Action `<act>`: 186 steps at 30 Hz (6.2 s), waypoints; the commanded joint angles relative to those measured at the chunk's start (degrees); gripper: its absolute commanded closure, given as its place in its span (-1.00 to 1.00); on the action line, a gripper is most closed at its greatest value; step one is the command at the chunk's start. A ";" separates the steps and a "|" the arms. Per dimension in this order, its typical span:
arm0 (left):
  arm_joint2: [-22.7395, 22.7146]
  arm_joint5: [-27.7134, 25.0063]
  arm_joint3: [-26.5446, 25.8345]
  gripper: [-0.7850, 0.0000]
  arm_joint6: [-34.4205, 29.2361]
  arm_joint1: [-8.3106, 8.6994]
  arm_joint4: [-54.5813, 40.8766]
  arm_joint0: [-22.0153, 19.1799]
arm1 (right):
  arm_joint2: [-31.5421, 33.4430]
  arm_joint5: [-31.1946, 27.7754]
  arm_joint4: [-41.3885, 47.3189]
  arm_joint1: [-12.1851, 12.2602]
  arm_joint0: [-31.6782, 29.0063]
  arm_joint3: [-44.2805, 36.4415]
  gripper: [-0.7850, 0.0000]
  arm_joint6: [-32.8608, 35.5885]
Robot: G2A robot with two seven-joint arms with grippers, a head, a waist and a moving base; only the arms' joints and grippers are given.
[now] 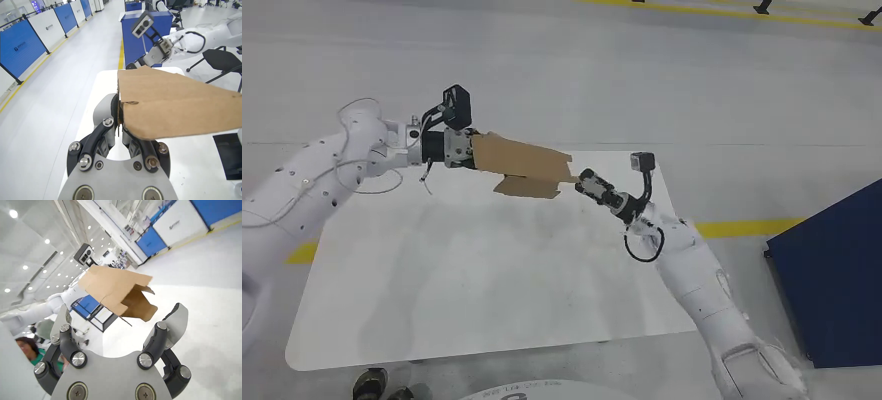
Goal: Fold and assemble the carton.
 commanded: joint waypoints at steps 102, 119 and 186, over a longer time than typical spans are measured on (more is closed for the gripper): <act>1.12 0.00 -1.42 -1.00 20.04 0.59 20.92 -0.17 | -0.97 31.04 35.23 -10.23 14.09 19.89 1.00 43.46; -5.96 0.00 1.90 -1.00 20.05 4.45 14.48 2.51 | 0.32 31.05 47.03 -9.07 14.61 22.60 1.00 43.46; -6.86 20.67 -22.84 -0.37 14.51 7.58 49.62 6.58 | -6.49 56.87 45.84 -13.91 20.81 29.83 1.00 31.01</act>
